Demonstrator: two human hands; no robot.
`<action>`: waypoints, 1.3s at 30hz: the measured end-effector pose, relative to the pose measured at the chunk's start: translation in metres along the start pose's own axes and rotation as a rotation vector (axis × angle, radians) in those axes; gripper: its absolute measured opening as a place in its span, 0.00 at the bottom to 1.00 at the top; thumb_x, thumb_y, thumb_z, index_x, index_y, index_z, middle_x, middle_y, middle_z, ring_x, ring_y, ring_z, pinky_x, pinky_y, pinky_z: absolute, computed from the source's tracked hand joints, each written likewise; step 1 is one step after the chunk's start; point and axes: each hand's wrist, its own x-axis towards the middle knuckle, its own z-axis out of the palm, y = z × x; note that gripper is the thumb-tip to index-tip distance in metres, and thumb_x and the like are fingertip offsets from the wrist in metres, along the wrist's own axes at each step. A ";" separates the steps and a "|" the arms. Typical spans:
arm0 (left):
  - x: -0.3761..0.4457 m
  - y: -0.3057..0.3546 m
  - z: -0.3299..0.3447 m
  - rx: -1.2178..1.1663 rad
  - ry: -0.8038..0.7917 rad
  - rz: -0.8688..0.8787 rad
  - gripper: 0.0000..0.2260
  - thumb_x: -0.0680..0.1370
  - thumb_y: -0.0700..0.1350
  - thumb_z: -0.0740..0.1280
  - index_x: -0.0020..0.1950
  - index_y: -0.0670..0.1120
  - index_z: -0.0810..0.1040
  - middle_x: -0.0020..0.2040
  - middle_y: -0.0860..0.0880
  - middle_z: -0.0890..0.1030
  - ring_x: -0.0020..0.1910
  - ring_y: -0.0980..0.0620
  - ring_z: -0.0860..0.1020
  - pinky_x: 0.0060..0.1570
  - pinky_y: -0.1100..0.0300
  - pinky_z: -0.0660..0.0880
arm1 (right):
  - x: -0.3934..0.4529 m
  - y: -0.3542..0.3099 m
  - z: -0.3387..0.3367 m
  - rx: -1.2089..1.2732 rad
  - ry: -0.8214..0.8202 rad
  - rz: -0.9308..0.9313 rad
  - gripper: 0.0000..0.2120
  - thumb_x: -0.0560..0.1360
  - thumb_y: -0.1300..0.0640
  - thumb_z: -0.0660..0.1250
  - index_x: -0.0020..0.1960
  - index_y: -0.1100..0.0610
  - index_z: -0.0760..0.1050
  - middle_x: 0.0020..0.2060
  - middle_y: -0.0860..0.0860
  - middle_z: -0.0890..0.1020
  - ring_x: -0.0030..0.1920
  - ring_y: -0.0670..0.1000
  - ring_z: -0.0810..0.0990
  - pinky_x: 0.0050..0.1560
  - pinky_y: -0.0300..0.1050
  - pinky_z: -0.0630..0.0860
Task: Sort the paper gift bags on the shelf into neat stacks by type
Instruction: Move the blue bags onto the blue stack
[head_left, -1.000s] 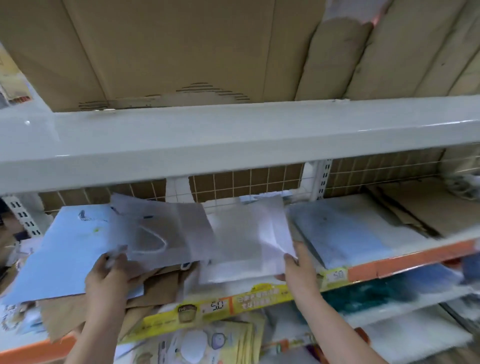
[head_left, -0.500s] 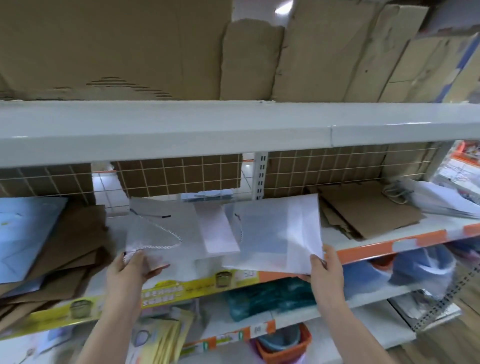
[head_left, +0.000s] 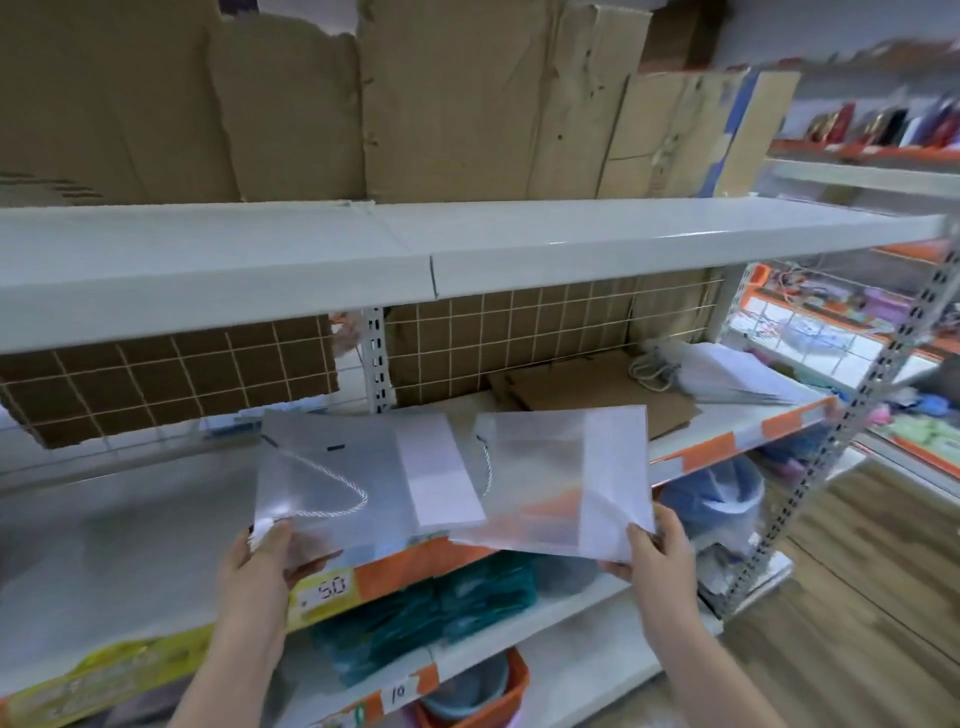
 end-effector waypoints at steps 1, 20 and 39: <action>0.000 -0.004 0.011 -0.009 -0.017 0.000 0.06 0.81 0.41 0.61 0.55 0.40 0.73 0.34 0.45 0.82 0.27 0.52 0.82 0.33 0.57 0.78 | 0.008 0.004 -0.005 0.006 0.011 0.017 0.13 0.79 0.66 0.57 0.61 0.54 0.70 0.53 0.54 0.77 0.52 0.57 0.78 0.41 0.51 0.81; 0.066 -0.081 0.264 -0.072 -0.076 -0.220 0.14 0.79 0.40 0.63 0.63 0.36 0.72 0.57 0.36 0.77 0.40 0.44 0.78 0.24 0.62 0.76 | 0.213 -0.008 -0.129 0.174 0.193 0.117 0.15 0.76 0.69 0.56 0.57 0.54 0.71 0.47 0.56 0.77 0.45 0.57 0.77 0.37 0.46 0.77; 0.023 -0.130 0.441 -0.147 0.060 -0.175 0.15 0.80 0.37 0.61 0.67 0.36 0.69 0.68 0.36 0.70 0.32 0.50 0.78 0.18 0.63 0.74 | 0.491 -0.026 -0.210 0.168 0.027 0.151 0.18 0.75 0.66 0.58 0.63 0.55 0.70 0.55 0.60 0.76 0.46 0.58 0.78 0.31 0.42 0.79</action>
